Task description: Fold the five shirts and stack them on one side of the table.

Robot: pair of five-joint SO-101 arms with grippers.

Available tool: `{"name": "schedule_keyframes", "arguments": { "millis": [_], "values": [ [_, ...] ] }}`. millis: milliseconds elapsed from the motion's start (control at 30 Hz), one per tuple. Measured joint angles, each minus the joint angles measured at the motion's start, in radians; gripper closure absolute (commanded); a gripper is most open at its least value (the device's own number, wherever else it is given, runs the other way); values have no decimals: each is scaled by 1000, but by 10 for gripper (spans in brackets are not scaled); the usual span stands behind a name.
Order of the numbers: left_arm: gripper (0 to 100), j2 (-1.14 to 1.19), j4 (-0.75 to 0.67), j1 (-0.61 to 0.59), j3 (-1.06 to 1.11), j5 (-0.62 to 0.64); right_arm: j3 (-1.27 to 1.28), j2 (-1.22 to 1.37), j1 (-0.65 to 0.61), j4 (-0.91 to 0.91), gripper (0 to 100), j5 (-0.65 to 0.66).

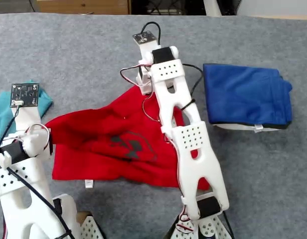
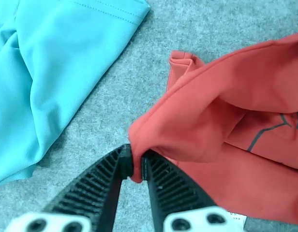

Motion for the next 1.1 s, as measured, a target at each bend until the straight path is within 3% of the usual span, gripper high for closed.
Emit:
{"name": "schedule_keyframes", "arguments": {
  "millis": [467,933,1100],
  "values": [
    [972,0,0,0,0,0,-12,81,2,-41,968,0],
    [972,0,0,0,0,0,-138,83,43,17,963,9],
    [972,0,0,0,0,0,-210,83,49,44,913,12]
  ]
}}
